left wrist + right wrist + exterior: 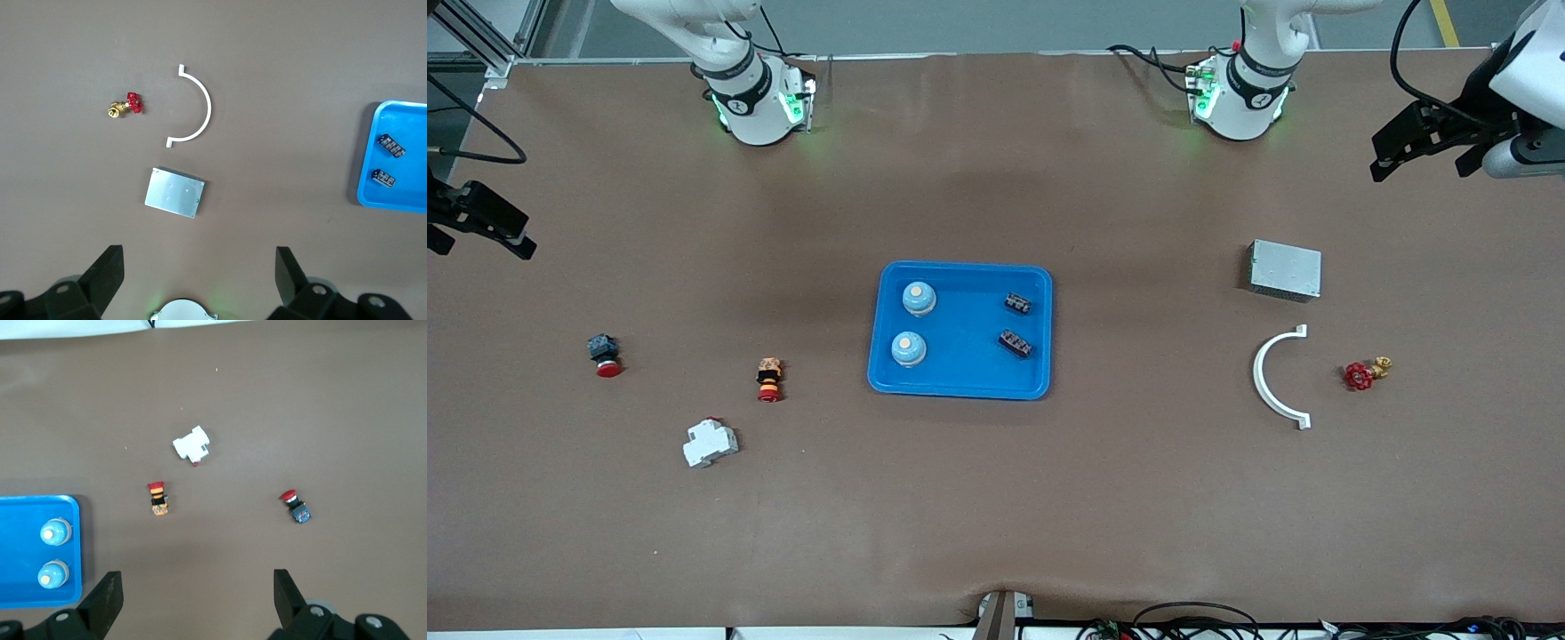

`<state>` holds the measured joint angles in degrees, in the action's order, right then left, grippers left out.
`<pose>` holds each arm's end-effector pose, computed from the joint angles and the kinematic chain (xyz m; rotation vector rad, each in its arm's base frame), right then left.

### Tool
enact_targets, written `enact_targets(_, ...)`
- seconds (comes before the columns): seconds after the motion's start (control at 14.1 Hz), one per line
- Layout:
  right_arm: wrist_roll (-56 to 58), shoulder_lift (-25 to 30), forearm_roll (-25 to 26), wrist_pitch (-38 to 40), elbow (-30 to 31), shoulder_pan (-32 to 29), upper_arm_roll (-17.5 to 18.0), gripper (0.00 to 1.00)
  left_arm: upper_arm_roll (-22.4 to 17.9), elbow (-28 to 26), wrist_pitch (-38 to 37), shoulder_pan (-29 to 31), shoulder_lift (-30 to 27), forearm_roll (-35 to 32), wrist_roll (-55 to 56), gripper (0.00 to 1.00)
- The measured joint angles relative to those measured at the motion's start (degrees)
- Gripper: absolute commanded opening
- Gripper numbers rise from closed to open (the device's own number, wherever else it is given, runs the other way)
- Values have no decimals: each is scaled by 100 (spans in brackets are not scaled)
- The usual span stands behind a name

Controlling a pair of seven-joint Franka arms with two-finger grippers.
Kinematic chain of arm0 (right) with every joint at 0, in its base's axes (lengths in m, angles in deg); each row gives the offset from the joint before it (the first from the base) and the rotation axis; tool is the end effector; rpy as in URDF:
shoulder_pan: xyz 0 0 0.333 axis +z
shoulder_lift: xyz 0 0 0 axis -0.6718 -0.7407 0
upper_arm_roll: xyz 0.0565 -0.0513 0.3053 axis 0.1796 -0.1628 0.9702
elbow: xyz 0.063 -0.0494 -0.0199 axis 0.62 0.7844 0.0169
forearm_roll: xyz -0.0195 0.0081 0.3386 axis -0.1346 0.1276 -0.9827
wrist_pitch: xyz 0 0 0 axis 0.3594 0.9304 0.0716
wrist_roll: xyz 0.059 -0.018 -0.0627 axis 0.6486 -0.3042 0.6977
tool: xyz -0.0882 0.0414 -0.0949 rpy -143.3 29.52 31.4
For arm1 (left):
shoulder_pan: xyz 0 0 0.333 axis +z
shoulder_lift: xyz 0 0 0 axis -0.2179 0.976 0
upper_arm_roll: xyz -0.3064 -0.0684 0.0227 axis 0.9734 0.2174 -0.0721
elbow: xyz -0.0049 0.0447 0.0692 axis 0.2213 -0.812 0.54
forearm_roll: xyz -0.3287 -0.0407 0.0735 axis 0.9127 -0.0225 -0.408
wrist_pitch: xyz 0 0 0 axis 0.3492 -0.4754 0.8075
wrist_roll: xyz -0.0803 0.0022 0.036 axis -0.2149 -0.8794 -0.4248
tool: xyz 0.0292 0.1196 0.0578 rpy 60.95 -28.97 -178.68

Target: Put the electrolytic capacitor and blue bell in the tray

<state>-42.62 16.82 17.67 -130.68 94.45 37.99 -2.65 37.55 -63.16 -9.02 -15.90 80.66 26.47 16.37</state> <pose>0.4961 -0.0251 0.6187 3.1280 -0.1276 0.1815 0.4483 -0.0673 0.6433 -3.1388 -0.0757 0.0343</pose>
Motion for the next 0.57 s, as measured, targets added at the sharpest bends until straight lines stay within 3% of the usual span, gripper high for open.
enact_targets(0.57, -8, -3, 0, 218, -1, 0, -1, 100, -9, 197, -278, 23, 0, 0, 0, 100)
